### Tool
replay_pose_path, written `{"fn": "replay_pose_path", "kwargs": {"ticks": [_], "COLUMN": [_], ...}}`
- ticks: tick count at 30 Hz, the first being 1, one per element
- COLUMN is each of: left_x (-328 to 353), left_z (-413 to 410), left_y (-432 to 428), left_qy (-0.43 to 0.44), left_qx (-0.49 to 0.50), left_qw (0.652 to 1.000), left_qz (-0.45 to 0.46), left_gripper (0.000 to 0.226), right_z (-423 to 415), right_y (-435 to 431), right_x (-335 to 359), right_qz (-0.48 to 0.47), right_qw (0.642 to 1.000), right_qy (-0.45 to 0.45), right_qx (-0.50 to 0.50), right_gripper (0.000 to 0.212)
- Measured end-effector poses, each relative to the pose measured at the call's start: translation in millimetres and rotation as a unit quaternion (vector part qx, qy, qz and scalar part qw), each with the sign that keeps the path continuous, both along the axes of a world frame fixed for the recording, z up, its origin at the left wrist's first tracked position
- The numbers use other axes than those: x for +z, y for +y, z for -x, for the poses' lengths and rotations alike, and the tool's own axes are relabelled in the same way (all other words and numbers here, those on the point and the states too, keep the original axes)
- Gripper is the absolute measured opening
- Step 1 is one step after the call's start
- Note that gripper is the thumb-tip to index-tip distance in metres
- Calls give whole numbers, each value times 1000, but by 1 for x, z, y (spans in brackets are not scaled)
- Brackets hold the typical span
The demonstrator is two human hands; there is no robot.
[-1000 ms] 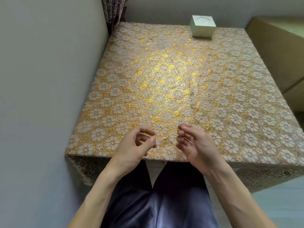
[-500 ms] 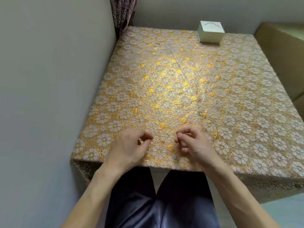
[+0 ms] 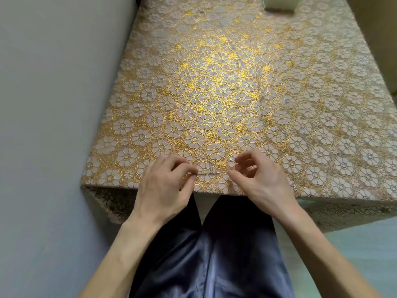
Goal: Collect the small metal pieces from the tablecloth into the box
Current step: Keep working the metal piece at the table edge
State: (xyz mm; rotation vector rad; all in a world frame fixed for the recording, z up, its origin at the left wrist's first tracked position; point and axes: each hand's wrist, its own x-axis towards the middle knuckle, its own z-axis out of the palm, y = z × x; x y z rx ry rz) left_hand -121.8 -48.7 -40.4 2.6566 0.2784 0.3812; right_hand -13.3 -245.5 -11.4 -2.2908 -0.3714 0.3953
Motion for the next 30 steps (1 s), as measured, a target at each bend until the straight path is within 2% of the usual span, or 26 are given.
{"fn": "replay_pose_path", "kwargs": {"ticks": [5,9,15,20,23,27,30], "left_x": [6,10,7,1,-2,-7,-7], "left_z": [-7,-18,-27,-30,-29,-24,-21], "left_y": [-7,-14,-14,-14,-15,-17,-20], "left_qy": [-8,-18,-45,-63,-44,-32,-41], "left_qx": [4,-25,-61,-84,-73,-49,-41], "left_qw": [1000,999,992,989,996,988,985], "left_qz": [-15,-42,-103,-108,-1,142,161], "left_gripper": [16,17,14,12,12,18,19], "right_z": [9,17,25,28,28,28,29], "right_y": [-1,1,8,10,10,13,17], "right_x": [-3,-3,-7,-9,-9,-5,-3], "right_qz": [67,56,40,18,-40,-114,-191], "right_qw": [994,990,991,1000,993,967,933], "right_qy": [-87,-125,-121,-7,112,225,296], "right_qx": [11,15,33,7,-20,-42,-77], "right_gripper": [19,16,8,9,13,11,9]}}
